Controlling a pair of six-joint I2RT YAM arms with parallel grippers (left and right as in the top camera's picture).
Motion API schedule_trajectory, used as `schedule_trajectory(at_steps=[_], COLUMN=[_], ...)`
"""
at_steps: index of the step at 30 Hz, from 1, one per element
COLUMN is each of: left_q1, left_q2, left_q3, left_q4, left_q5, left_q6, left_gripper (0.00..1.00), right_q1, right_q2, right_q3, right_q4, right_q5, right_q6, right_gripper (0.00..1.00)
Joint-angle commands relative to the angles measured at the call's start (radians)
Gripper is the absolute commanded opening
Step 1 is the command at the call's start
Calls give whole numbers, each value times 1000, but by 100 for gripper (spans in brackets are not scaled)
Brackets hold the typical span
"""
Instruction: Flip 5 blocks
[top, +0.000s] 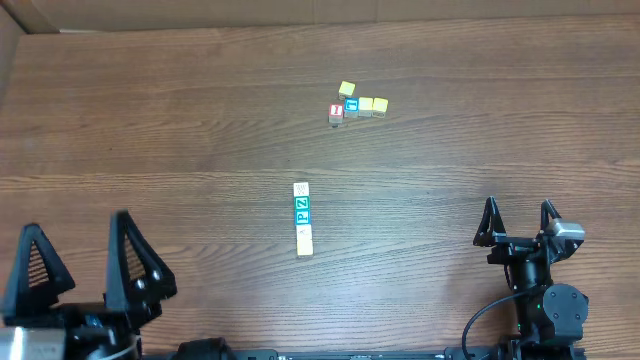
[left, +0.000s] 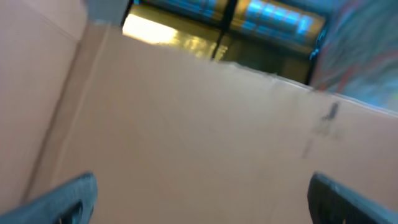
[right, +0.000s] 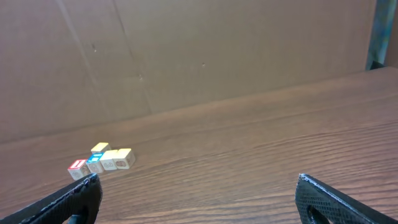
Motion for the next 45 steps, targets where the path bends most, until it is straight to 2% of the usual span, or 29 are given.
schedule_trajectory(at_steps=[1,4,9,16,24,31,36,44,45], left_q1=[-32,-39,-39,-40,-40,-40,-40,-40,-40], left_q2=[-98,-173,-238,-238,-238,-238,-238,-238,-238], left_q3=[-153,-309,-483,-642,-832,-918,-931,-931,-931], left_q4=[167,388,597,706,714,633,410,130,135], left_q5=[5,5,5,9,8,17,24,27,39], left_q6=[28,26,26,11,-46,-44,-35,124,168], left_gripper=[100,100,100,100,100,100,100,100,100], right_q1=[4,4,4,4,4,4,4,4,4], right_q2=[-10,-10,-10,-10,-10,-10,-10,-10,-10], right_q3=[-11,-11,-11,-11,-11,-11,-11,-11,-11], right_q4=[6,6,6,6,6,6,6,6,6], right_q5=[-12,-12,-12,-12,-13,-12,-12,-13,-13], right_q6=[-15,-15,-15,-15,-15,-15,-15,-15,-15], right_gripper=[100,100,100,100,100,100,100,100,100])
